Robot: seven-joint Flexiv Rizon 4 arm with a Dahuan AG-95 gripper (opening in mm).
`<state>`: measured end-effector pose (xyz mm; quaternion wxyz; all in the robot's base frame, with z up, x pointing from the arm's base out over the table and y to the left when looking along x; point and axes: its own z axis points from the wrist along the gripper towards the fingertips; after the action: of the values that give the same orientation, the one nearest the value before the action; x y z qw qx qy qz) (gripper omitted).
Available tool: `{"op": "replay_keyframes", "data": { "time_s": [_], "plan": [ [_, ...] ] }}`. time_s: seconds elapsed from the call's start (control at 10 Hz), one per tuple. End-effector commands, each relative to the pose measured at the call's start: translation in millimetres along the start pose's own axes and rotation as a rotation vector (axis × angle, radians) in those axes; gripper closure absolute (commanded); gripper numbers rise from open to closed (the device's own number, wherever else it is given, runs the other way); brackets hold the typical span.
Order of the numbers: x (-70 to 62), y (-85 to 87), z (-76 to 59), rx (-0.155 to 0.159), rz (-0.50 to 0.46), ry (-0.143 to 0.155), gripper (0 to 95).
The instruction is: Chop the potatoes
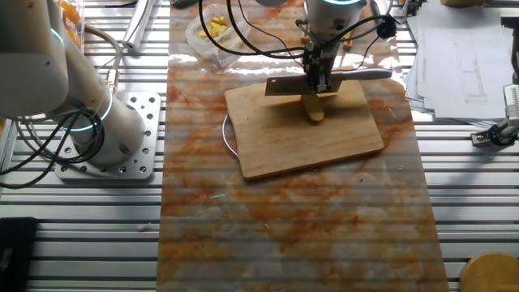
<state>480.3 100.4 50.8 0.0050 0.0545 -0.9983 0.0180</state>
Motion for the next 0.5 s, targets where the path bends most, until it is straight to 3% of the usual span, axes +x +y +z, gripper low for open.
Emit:
{"op": "replay_keyframes", "data": {
  "time_s": [0.1, 0.5],
  "plan": [
    [0.6, -1.1, 7.4, 0.003, 0.003, -0.01, 95.0],
    [0.5, -1.1, 7.7, -0.003, 0.009, -0.014, 95.0]
  ]
}}
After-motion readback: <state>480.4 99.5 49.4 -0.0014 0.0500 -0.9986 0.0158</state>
